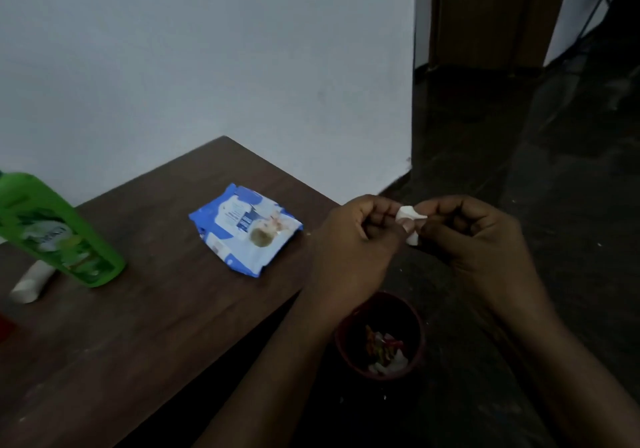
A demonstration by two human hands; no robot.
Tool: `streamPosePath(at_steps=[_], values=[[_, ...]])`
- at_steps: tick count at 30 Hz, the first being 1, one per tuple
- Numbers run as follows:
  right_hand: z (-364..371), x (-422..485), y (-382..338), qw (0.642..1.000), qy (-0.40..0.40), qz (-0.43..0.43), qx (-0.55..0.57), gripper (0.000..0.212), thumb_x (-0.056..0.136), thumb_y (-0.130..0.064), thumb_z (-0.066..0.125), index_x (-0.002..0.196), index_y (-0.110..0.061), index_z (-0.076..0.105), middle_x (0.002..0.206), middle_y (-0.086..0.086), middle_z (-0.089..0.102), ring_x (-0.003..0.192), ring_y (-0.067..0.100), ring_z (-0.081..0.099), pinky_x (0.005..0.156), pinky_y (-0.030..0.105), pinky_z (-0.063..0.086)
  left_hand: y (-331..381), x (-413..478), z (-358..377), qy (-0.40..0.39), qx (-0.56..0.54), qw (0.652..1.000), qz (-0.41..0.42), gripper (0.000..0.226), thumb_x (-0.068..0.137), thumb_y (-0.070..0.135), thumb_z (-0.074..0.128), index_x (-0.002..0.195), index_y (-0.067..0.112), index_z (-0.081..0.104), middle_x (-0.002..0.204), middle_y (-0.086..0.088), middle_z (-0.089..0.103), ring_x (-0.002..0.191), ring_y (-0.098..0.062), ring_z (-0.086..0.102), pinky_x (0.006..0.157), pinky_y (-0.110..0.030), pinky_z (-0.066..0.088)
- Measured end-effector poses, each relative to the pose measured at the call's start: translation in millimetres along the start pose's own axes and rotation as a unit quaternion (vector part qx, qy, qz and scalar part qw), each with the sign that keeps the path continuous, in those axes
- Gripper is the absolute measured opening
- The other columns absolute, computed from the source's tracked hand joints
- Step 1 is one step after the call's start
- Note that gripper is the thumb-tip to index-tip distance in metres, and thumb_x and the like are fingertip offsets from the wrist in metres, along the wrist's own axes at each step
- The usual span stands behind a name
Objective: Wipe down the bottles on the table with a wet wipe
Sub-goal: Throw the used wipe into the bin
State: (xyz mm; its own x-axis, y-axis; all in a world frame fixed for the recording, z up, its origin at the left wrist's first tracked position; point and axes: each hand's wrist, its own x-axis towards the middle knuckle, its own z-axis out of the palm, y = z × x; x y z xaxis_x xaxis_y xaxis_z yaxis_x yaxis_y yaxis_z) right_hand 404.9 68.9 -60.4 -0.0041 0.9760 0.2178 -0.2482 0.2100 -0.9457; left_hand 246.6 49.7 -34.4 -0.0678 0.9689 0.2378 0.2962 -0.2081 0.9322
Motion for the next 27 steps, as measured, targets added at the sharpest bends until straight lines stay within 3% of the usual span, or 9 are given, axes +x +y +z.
streamPosePath(at_steps=[4,7,11,13,15,16,19,23,27], values=[[-22,-5,41,0.996,0.057,0.069,0.031,0.026,0.083,0.015,0.069,0.090,-0.010,0.075,0.085,0.013,0.077,0.075,0.019,0.073,0.072,0.026,0.063,-43,4,37,-0.044,0.032,0.998,-0.038,0.009,0.097,0.015,0.072,0.101,0.022,0.075,0.089,0.006,0.079,0.083,-0.009,0.075,0.081,-0.037,0.063],[-37,-11,87,0.974,0.107,0.178,0.094,0.019,0.086,0.012,0.066,0.091,-0.006,0.073,0.078,0.009,0.076,0.064,0.014,0.071,0.058,0.020,0.058,-89,-2,60,-0.065,-0.027,0.986,-0.149,0.014,0.095,0.015,0.074,0.108,0.020,0.075,0.096,0.004,0.080,0.088,-0.010,0.077,0.083,-0.032,0.062],[-53,-19,173,0.914,0.171,0.335,0.149,0.019,0.091,0.011,0.061,0.108,0.005,0.068,0.089,0.017,0.078,0.072,0.020,0.076,0.061,0.027,0.063,-164,-8,81,-0.075,-0.110,0.911,-0.391,0.020,0.096,0.017,0.072,0.114,0.025,0.075,0.107,0.002,0.081,0.100,-0.015,0.077,0.094,-0.038,0.061],[-60,-23,222,0.889,0.207,0.386,0.136,0.022,0.092,0.012,0.060,0.112,0.008,0.067,0.104,0.025,0.075,0.082,0.024,0.074,0.072,0.029,0.063,-195,-11,88,-0.048,-0.146,0.859,-0.489,0.016,0.098,0.019,0.068,0.112,0.021,0.075,0.104,-0.004,0.081,0.096,-0.020,0.076,0.083,-0.035,0.061],[-67,-28,265,0.866,0.238,0.424,0.114,0.020,0.093,0.011,0.061,0.111,0.007,0.068,0.110,0.029,0.071,0.083,0.026,0.071,0.067,0.027,0.062,-217,-15,88,0.014,-0.199,0.801,-0.564,0.015,0.099,0.020,0.066,0.109,0.014,0.075,0.103,-0.009,0.078,0.090,-0.022,0.073,0.069,-0.032,0.060],[-69,-30,284,0.854,0.253,0.442,0.104,0.019,0.093,0.010,0.061,0.111,0.008,0.068,0.110,0.029,0.071,0.083,0.027,0.071,0.062,0.026,0.061,-228,-16,88,0.039,-0.220,0.779,-0.586,0.016,0.099,0.020,0.065,0.108,0.010,0.075,0.104,-0.011,0.077,0.092,-0.023,0.071,0.069,-0.033,0.059],[-70,-32,322,0.824,0.289,0.481,0.083,0.017,0.092,0.010,0.064,0.108,0.010,0.069,0.105,0.028,0.071,0.083,0.028,0.070,0.060,0.028,0.057,-257,-18,85,0.089,-0.249,0.747,-0.610,0.021,0.101,0.019,0.062,0.114,0.006,0.071,0.114,-0.014,0.073,0.106,-0.029,0.068,0.088,-0.040,0.058],[-58,-23,345,0.808,0.295,0.500,0.099,0.018,0.094,0.012,0.061,0.111,0.008,0.065,0.106,0.027,0.068,0.082,0.028,0.067,0.066,0.032,0.056,-280,-14,84,0.105,-0.255,0.736,-0.618,0.021,0.104,0.022,0.057,0.112,0.007,0.069,0.114,-0.013,0.071,0.102,-0.028,0.066,0.085,-0.039,0.053],[-54,-19,356,0.789,0.293,0.530,0.101,0.028,0.095,0.010,0.057,0.122,0.003,0.061,0.089,0.019,0.066,0.075,0.029,0.065,0.064,0.036,0.054,-289,-8,82,0.111,-0.270,0.735,-0.613,0.021,0.106,0.022,0.053,0.108,0.008,0.068,0.111,-0.012,0.070,0.099,-0.027,0.065,0.096,-0.042,0.050]])
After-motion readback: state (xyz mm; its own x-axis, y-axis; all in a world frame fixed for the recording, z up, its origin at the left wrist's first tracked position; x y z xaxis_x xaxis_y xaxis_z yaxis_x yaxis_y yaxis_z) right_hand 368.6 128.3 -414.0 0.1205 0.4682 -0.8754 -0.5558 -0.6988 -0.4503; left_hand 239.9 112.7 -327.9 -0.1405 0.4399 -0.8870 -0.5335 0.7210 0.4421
